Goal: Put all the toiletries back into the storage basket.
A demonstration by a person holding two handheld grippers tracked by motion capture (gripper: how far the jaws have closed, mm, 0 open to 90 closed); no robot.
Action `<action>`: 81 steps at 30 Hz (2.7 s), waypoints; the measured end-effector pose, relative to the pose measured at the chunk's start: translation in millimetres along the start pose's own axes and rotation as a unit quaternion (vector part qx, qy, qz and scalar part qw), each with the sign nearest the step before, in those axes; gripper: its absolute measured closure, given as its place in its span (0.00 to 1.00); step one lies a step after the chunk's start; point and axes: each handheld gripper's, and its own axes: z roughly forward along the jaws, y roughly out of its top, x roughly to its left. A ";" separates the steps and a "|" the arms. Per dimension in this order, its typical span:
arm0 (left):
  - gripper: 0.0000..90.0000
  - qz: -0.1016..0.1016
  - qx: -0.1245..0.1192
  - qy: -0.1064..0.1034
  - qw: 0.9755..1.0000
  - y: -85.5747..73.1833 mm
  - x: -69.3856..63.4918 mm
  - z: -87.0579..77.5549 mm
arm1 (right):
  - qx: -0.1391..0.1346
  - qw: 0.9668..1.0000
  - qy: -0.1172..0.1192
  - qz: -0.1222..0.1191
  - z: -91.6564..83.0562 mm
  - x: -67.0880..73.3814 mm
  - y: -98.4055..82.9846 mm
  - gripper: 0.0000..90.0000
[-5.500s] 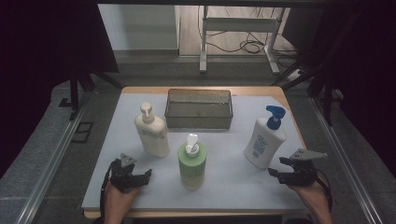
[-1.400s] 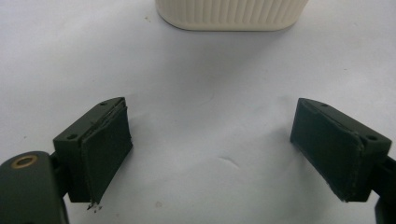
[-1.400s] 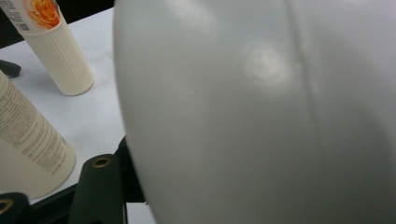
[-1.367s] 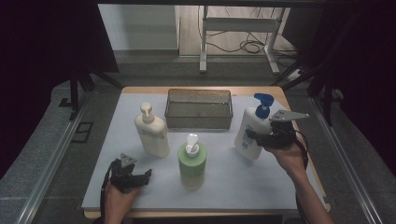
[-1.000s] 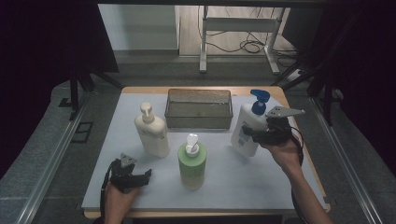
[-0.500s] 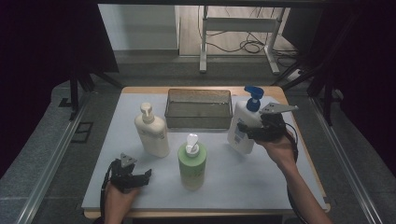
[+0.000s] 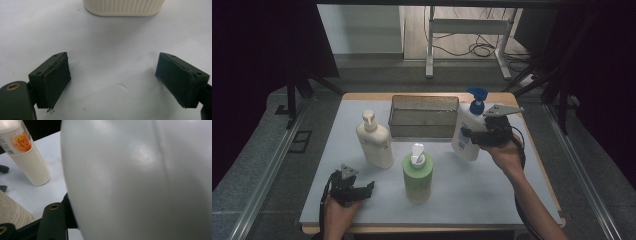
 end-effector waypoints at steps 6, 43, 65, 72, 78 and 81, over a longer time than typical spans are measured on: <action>0.13 0.000 0.000 0.000 1.000 0.0 0.0 0.0 | -0.002 1.000 -0.001 0.000 3.3 2.7 7.8 0.42; 0.13 0.000 0.000 0.000 1.000 0.0 0.1 0.1 | -0.012 1.000 -0.021 -0.004 31.9 5.4 58.6 0.42; 0.13 0.000 0.000 0.000 1.000 0.0 0.1 0.1 | -0.017 1.000 -0.011 -0.010 64.9 11.0 76.0 0.42; 0.13 0.000 -0.001 0.000 1.000 0.0 0.0 0.1 | -0.021 1.000 -0.008 -0.008 75.5 13.6 83.3 0.42; 0.13 0.000 -0.001 0.000 1.000 -0.1 0.0 0.2 | -0.021 1.000 -0.009 -0.012 84.6 17.3 88.7 0.42; 0.13 0.000 -0.001 0.000 1.000 -0.1 0.0 0.2 | -0.022 1.000 -0.007 -0.010 88.8 18.8 91.5 0.42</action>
